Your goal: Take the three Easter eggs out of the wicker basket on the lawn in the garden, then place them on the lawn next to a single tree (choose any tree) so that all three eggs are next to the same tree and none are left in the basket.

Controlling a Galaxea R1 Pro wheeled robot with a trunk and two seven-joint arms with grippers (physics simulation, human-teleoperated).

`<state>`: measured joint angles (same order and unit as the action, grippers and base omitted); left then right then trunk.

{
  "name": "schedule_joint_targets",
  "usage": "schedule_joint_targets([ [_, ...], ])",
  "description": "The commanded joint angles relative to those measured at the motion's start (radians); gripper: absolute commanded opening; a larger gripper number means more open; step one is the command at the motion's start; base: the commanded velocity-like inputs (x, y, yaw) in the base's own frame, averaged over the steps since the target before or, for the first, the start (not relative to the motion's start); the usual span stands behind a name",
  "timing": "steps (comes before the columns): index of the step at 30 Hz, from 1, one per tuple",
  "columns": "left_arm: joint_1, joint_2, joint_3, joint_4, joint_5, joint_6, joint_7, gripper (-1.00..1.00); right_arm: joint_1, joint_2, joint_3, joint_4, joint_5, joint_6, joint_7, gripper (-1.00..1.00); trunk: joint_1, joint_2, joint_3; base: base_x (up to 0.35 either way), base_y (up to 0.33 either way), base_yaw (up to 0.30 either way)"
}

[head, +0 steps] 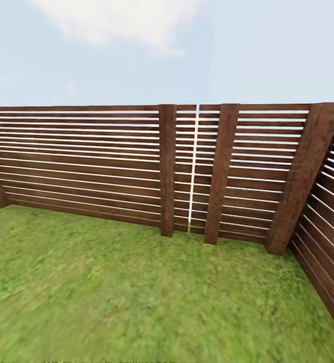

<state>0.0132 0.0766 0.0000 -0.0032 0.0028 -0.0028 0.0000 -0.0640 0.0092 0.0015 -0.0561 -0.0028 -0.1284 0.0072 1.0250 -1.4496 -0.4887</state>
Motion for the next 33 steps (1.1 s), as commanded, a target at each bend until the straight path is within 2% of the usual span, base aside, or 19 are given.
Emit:
schedule_joint_targets([
  [1,0.0,0.0,0.0,0.0,0.0,0.0,0.0,1.0,0.0,0.0,0.0,0.001,0.0,-0.004,0.0,1.0,0.0,0.0,-0.002,0.0,0.0,0.18],
  [33,0.0,0.0,0.0,-0.001,0.0,0.0,0.0,1.0,0.0,0.0,0.0,0.003,0.001,-0.007,-0.003,1.0,0.0,0.0,-0.043,0.0,0.0,0.18],
])
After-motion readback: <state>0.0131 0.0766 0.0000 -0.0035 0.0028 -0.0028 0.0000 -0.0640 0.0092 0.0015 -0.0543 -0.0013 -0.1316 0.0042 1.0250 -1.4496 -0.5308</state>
